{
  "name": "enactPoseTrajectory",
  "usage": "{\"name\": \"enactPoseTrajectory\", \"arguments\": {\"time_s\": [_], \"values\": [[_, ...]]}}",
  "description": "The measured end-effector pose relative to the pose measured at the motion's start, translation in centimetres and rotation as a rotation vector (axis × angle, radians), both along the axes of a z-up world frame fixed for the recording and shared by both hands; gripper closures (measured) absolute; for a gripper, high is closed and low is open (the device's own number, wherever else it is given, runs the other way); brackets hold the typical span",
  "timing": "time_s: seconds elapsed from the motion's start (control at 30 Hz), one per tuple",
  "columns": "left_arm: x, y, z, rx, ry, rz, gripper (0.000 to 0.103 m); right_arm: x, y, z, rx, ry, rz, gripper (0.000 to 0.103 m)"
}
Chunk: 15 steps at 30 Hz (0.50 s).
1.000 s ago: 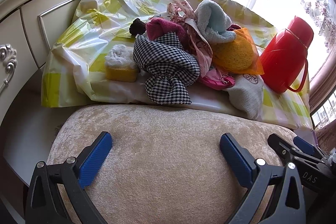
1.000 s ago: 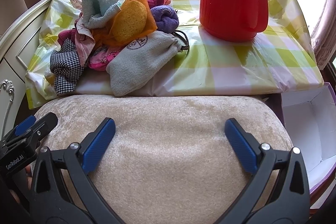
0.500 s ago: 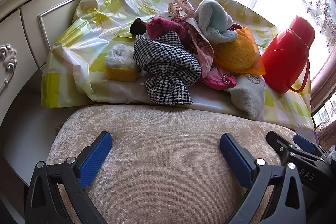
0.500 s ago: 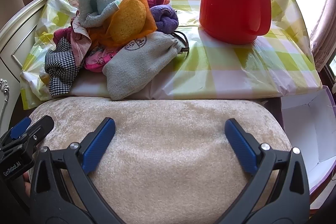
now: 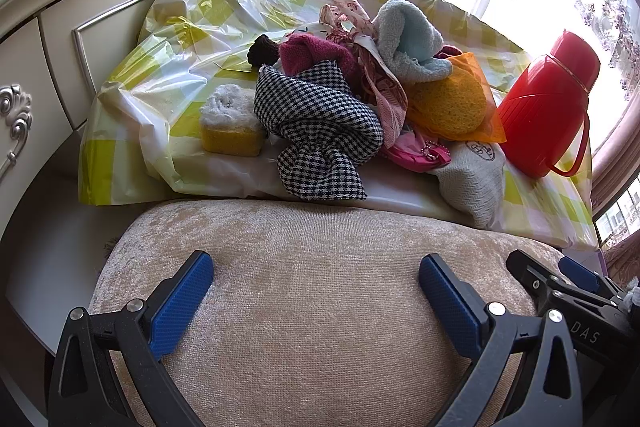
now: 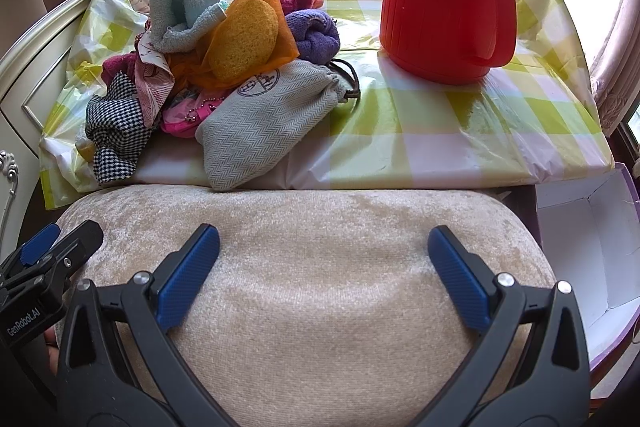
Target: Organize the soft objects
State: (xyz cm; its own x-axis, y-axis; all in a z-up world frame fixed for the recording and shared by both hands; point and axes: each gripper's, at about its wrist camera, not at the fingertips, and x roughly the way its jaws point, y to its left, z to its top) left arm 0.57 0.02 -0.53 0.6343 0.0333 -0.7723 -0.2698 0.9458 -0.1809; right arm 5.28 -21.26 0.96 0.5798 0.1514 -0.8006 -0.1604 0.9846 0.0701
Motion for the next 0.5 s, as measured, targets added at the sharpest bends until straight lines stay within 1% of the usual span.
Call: {"name": "enactPoseTrajectory", "arguments": {"time_s": [0.5], "values": [[0.05, 0.01, 0.03, -0.008, 0.005, 0.000, 0.000, -0.05, 0.01, -0.03, 0.001, 0.000, -0.001, 0.000]]}}
